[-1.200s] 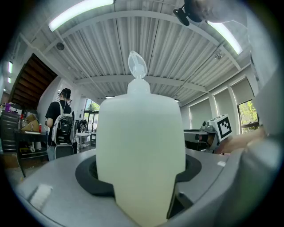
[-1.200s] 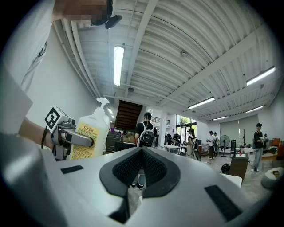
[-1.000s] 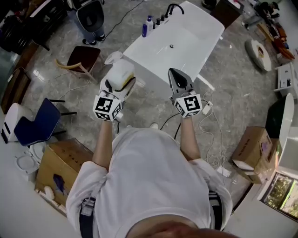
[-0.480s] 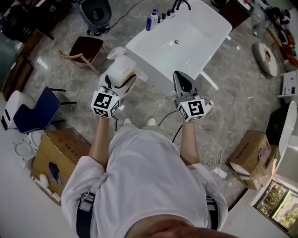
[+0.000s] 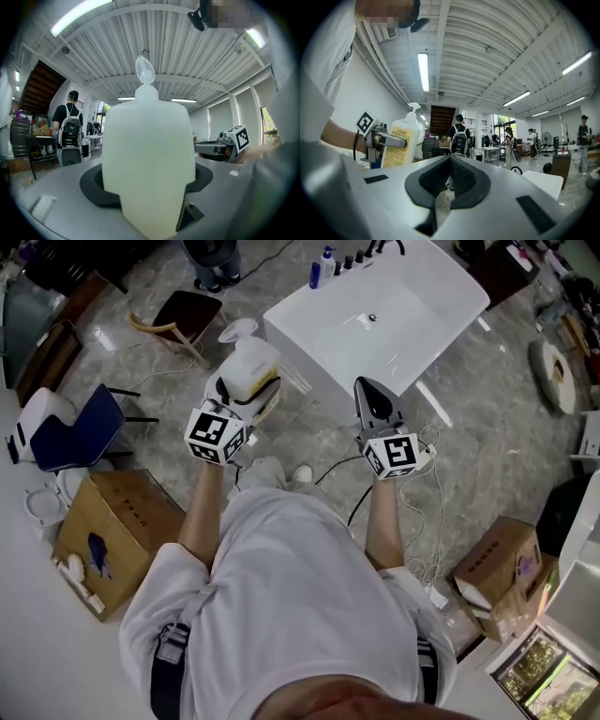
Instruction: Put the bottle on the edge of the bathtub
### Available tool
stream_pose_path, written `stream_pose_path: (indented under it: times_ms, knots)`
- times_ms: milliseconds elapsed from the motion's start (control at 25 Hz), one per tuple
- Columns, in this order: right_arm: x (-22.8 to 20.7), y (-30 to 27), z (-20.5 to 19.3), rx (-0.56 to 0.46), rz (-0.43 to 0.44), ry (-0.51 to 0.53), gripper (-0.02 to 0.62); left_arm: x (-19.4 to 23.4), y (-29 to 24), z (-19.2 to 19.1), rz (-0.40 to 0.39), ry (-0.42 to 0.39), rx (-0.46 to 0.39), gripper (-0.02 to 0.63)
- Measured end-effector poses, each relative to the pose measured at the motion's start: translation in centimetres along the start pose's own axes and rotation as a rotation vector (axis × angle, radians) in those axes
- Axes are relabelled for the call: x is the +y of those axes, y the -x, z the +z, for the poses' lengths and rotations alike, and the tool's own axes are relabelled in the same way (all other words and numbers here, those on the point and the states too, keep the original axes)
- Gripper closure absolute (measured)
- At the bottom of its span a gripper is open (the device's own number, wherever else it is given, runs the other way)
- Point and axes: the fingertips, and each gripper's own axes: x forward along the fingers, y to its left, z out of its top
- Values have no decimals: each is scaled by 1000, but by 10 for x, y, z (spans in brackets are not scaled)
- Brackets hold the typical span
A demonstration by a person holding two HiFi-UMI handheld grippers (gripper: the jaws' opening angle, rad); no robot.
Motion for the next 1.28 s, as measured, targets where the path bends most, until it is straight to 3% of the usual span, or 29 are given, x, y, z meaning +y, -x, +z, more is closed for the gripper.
stream_pose_path:
  times_ms: [280,760,1000,1280]
  knots:
    - [-5,8,-3,-5,26,-10,594,-10,-1,1,13,-3,13,267]
    - [-51,-6,-16,-10,-20,-7,594,6,-52,-11,-11,-5,13,267]
    - [-82,-66,-31,16,-24,-15,594,55,-102,-25,-26,25,15,267]
    - [-118,-176,-47,67,-47,-46,594,150,-173,-31,-74,41,7,267]
